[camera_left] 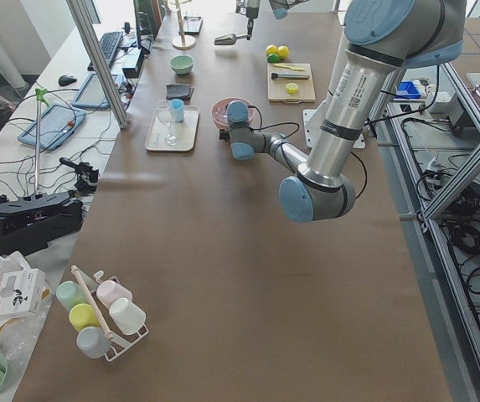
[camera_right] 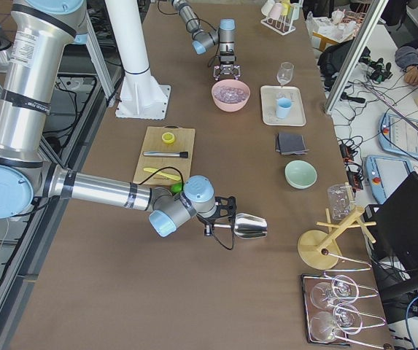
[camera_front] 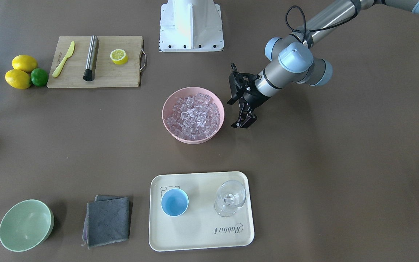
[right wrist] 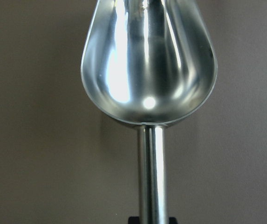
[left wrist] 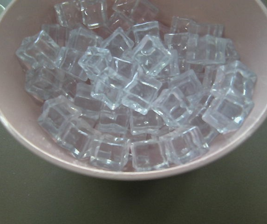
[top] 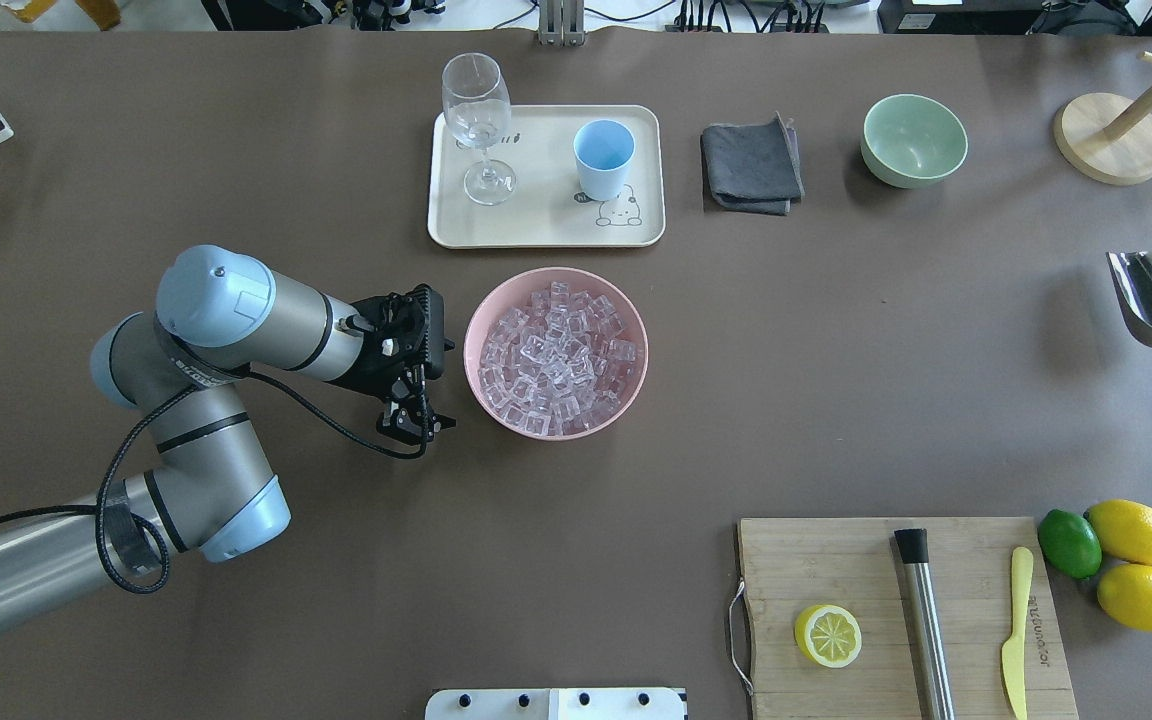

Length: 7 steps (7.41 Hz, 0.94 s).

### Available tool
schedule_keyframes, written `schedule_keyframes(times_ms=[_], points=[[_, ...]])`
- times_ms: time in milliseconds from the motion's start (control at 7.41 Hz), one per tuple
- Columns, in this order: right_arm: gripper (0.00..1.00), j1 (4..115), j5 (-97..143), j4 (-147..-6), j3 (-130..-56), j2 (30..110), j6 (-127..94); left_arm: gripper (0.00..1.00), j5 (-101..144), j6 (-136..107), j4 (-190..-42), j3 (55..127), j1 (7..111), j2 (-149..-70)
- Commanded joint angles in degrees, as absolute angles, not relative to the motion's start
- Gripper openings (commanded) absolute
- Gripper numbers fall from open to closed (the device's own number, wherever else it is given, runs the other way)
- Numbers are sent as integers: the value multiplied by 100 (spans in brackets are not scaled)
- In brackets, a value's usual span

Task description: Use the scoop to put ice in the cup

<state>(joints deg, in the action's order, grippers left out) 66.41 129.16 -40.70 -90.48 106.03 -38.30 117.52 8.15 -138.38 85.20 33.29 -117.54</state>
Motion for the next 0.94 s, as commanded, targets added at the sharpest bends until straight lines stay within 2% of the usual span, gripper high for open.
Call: schedule_keyframes(times_ms=[0, 135, 405, 675, 810], points=[[0, 6881, 13052, -4113, -9622, 10897, -2871, 99, 11707, 678, -13843, 8333, 3313, -11935], [0, 7125, 13095, -4313, -9676, 10898, -2056, 99, 11716, 250, -13860, 8332, 3313, -11936], [0, 7610, 13342, -5347, -10280, 10890, -1060, 99, 11716, 246, -13956, 8315, 3313, -11892], [0, 7909, 12853, -6096, -10432, 10689, 843, 99, 11707, 255, -14105, 8271, 3313, -11865], [0, 7901, 12850, -6891, -10842, 10592, 1035, 99, 11698, 264, -14133, 8262, 3305, -11865]])
